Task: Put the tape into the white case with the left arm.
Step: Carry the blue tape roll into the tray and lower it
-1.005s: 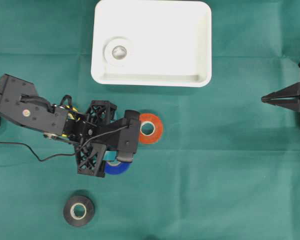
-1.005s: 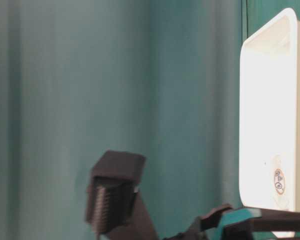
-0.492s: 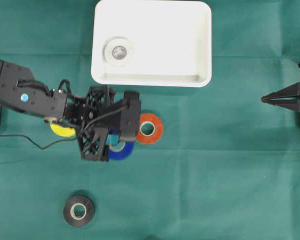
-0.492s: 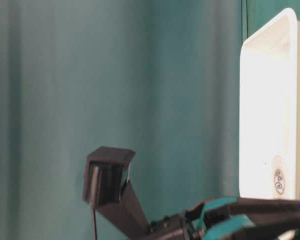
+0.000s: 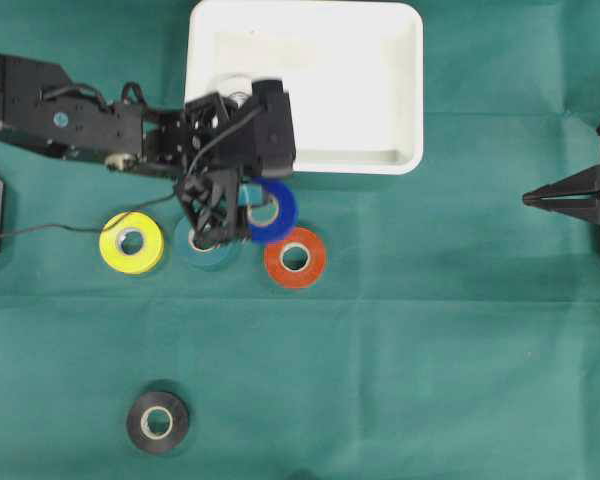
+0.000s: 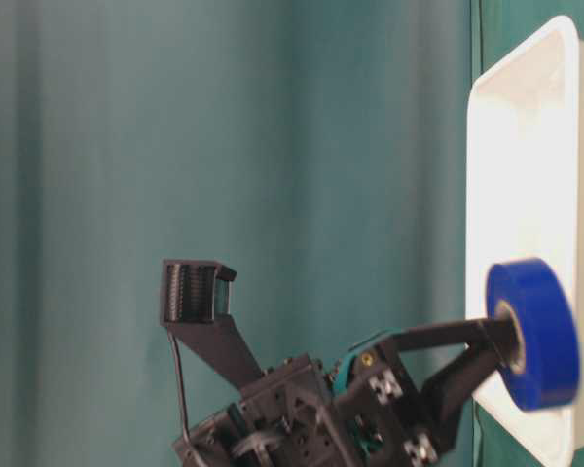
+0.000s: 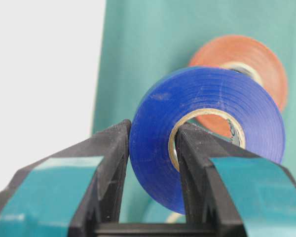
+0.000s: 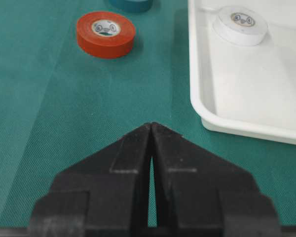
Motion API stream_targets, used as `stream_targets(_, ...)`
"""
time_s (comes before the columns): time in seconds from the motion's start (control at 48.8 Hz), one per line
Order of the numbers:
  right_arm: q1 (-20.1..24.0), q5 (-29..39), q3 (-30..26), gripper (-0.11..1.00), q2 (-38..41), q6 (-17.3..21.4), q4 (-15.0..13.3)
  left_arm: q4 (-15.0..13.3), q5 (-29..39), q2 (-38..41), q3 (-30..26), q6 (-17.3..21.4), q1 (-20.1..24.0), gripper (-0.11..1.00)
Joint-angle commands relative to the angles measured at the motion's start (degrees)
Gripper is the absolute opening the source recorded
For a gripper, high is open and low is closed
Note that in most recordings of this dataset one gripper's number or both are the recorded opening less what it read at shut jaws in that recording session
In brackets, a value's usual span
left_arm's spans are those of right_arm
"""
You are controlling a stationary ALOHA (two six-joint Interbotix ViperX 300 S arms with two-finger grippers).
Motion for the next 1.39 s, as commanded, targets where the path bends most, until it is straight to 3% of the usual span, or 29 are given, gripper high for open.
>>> stream_targets(0.0,0.0,-0.4,-0.7,-0.10,0.5,0.1,-0.1,0.1,-1.5,-0.3,-1.6,0.1,1.8,0.26)
stream_targets(0.328,-0.1,-0.4,-0.6,-0.10,0.5,0.1,0.0,0.2,-6.2,2.4,-3.9,2.2,7.1,0.26)
stream_targets(0.492,-0.1,-0.4,-0.7,-0.10,0.5,0.1,-0.1,0.2,-6.7,5.2,-5.7,4.5,9.1,0.26)
stream_targets(0.779,-0.1,-0.4,-0.6,-0.10,0.5,0.1,-0.1,0.2,-6.7,7.0,-7.4,4.8,12.0,0.26)
stream_targets(1.148,-0.1,-0.4,-0.6,-0.10,0.5,0.1,0.0,0.2,-8.3,8.3,-7.7,9.1,12.4,0.26)
stream_targets(1.374,-0.1,-0.4,-0.6,-0.10,0.5,0.1,-0.1,0.2,-8.4,8.5,-7.6,9.1,12.6,0.26)
